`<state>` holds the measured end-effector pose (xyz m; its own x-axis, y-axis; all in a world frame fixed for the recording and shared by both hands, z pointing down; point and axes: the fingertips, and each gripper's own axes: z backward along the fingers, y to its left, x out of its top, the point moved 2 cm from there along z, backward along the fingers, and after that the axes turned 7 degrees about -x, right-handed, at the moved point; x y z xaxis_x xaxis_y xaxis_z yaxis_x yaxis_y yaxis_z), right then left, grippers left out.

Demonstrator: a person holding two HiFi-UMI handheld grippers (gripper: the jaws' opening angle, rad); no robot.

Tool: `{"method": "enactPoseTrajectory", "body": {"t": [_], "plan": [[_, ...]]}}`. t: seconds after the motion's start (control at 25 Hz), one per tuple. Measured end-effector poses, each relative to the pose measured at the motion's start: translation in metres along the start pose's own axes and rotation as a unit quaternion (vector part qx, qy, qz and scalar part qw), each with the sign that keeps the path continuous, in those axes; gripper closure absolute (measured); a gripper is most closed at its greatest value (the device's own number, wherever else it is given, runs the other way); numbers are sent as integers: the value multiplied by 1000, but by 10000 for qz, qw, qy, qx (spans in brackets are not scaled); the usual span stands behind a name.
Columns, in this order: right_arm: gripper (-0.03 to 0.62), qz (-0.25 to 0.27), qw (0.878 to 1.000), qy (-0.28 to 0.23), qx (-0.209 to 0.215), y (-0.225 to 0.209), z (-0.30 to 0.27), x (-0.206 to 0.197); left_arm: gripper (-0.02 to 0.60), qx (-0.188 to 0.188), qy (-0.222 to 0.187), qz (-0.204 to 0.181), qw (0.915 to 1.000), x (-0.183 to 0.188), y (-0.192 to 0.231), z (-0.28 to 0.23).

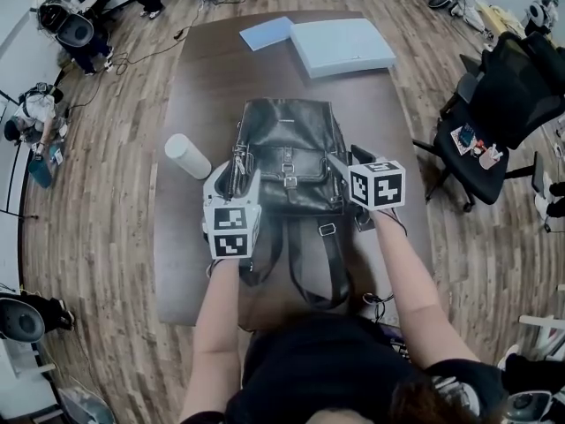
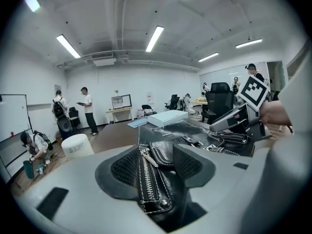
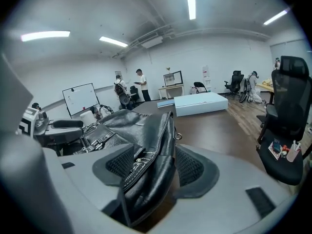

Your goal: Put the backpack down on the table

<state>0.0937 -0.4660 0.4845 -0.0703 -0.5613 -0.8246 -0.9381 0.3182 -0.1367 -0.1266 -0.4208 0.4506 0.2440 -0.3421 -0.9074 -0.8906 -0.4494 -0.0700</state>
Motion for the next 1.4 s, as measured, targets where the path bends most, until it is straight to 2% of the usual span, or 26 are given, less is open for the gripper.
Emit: {"method": "enactPoseTrajectory", "body": {"t": [0.2, 0.44, 0.6, 0.84, 1.12, 1.4], "plan": [[348, 221, 9991, -348, -67, 6, 16, 12, 368, 38, -226, -11, 9997, 13, -5, 7], [443, 472, 9969, -631, 71, 26, 38, 20, 436, -28, -488, 48, 9988, 26, -12, 26], [501, 542, 9953, -794, 126, 36, 51, 24, 471, -80, -624, 222, 9978, 31, -14, 40], [560, 657, 9927, -991, 185, 50, 66, 30, 505, -27, -750, 282, 9968, 37, -16, 56], [577, 660, 9905, -1158, 330, 59, 75, 28, 520, 28, -800, 322, 9963, 35, -17, 65], [577, 699, 9905, -1117, 383, 64, 79, 22, 520, 84, -761, 424, 9962, 27, -17, 71]]}}
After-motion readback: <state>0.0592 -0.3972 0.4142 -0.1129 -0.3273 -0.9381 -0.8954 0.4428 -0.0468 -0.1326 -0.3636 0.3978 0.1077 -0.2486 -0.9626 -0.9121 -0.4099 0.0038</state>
